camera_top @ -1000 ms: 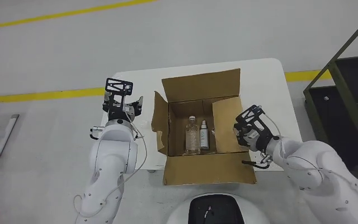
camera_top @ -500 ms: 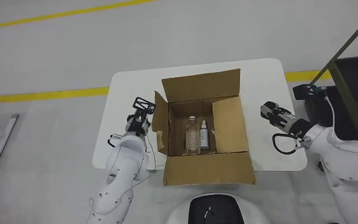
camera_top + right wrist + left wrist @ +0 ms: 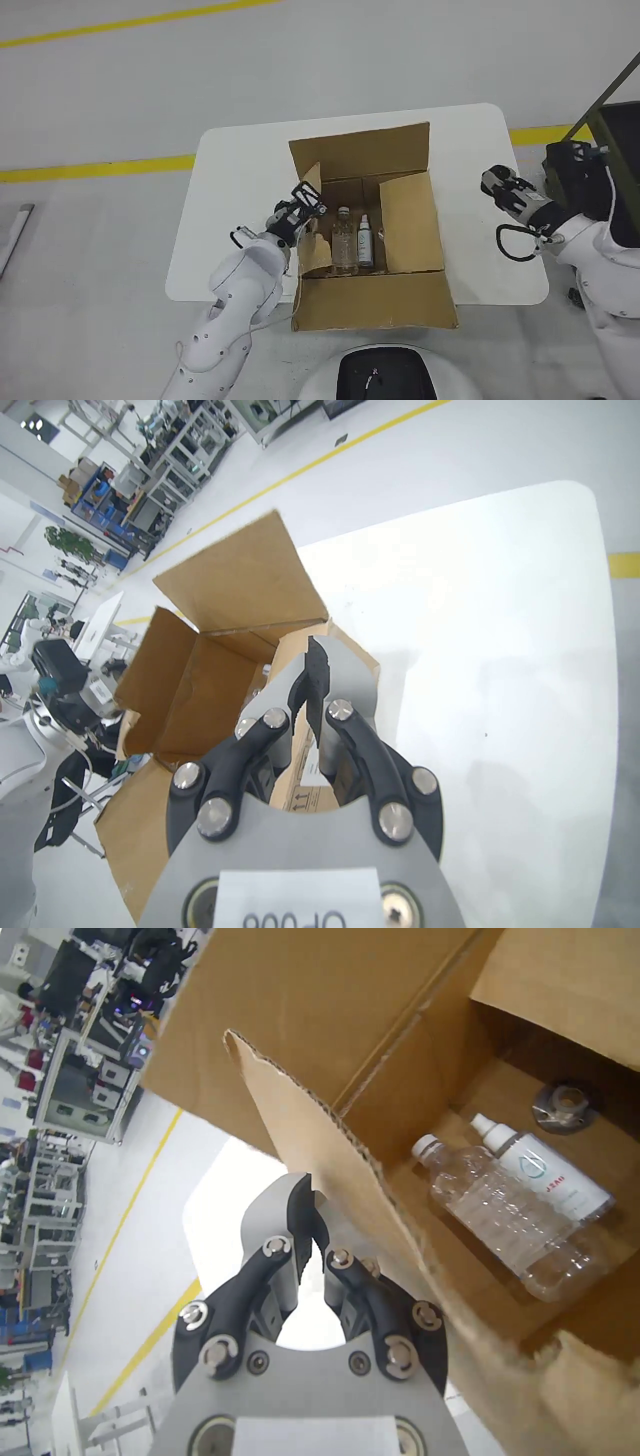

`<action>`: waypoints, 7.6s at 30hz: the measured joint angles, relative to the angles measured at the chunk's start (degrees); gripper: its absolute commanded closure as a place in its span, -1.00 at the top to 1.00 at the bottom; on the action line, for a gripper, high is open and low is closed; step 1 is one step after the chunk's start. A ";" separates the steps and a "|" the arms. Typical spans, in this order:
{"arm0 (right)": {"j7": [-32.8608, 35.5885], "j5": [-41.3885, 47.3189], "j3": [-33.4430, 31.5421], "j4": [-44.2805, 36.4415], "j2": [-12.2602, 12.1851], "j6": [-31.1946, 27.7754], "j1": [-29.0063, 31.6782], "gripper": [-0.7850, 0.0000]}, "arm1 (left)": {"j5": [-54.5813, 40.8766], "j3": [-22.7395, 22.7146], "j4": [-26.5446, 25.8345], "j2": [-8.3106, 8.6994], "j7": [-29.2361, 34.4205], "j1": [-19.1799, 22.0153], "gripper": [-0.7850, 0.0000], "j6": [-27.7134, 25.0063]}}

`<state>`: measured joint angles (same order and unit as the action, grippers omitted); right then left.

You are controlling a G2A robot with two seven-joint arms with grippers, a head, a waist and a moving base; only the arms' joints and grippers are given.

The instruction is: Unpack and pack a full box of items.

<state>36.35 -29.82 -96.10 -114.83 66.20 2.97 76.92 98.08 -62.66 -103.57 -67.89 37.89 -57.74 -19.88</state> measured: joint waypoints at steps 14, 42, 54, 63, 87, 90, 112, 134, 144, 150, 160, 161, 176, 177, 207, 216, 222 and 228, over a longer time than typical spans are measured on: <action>-4.24 5.17 10.40 27.21 1.32 1.92 -24.33 -1.00 | 4.50 6.69 5.94 -1.62 1.48 4.98 -1.00 -4.44; 10.93 17.62 17.00 39.70 1.50 -14.08 -33.83 -1.00 | 4.37 2.38 3.91 -2.26 4.43 2.47 1.00 -3.89; 14.28 12.79 14.57 28.81 -0.36 -19.10 -26.55 -1.00 | 0.05 -6.36 -3.49 -1.41 8.70 -2.90 1.00 -3.52; 7.73 -2.06 17.64 19.98 -0.92 -18.68 -20.14 -1.00 | -4.16 -16.89 -8.93 -0.10 11.29 -9.56 1.00 -6.18; -2.32 -10.76 25.05 18.29 -0.12 -14.81 -16.05 -1.00 | -2.07 -19.24 -11.74 0.66 6.80 -12.89 1.00 -10.36; -2.34 -11.09 25.49 18.57 -0.06 -14.68 -16.24 -1.00 | -1.03 -20.56 -12.76 1.08 5.03 -15.26 1.00 -12.79; -1.91 -11.90 25.96 17.96 -0.02 -14.64 -15.94 -1.00 | 10.33 -21.58 -18.52 4.07 -8.61 -27.39 1.00 -33.72; -4.23 -9.72 14.38 6.57 -1.18 -8.76 -12.41 -1.00 | 4.19 -14.47 -16.19 2.89 -7.93 -15.54 1.00 -20.07; -16.94 -30.37 22.86 7.30 -0.50 -4.51 -8.02 -1.00 | 4.47 -10.29 -9.80 2.04 -2.05 -11.13 1.00 -15.07; -21.01 -40.33 31.79 14.30 1.12 1.65 -10.90 -1.00 | 4.18 -10.07 -9.41 1.98 -1.41 -10.66 1.00 -14.67; -18.51 -41.51 36.33 20.17 2.78 1.68 -14.84 -1.00 | 5.84 -10.49 -10.66 2.01 -0.81 -10.10 1.00 -13.77; -18.48 -41.43 36.39 20.34 2.87 1.63 -14.95 -1.00 | 5.70 -10.80 -10.97 2.04 -0.79 -10.38 1.00 -13.74; -17.37 -41.42 36.04 20.48 3.79 0.97 -14.23 -1.00 | 6.82 -16.49 -7.53 2.78 -2.08 -16.40 1.00 -11.32; -17.27 -41.42 35.94 20.38 3.82 0.94 -14.18 -1.00 | 7.07 -16.13 -6.77 2.74 -2.55 -16.18 1.00 -11.02; -16.21 -41.57 34.24 20.86 5.32 -0.48 -14.53 -1.00 | -3.71 -14.28 10.91 0.65 -22.78 -8.51 1.00 5.11; -16.38 -41.74 33.80 21.16 5.69 -0.92 -14.27 -1.00 | -1.72 -15.70 6.30 1.08 -21.23 -9.92 1.00 3.10; -16.10 -41.70 32.78 20.44 5.74 -1.47 -13.57 -1.00 | 13.27 -13.90 8.07 1.81 -14.30 -11.22 1.00 0.59; -15.47 -41.77 31.81 19.88 5.80 -1.89 -13.27 -1.00 | 18.98 -10.24 13.57 1.69 -18.73 -10.49 1.00 -1.07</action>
<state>20.87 -71.59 -64.28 -94.95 72.01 1.07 63.65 117.06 -72.90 -89.99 -66.20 19.16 -68.23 -20.94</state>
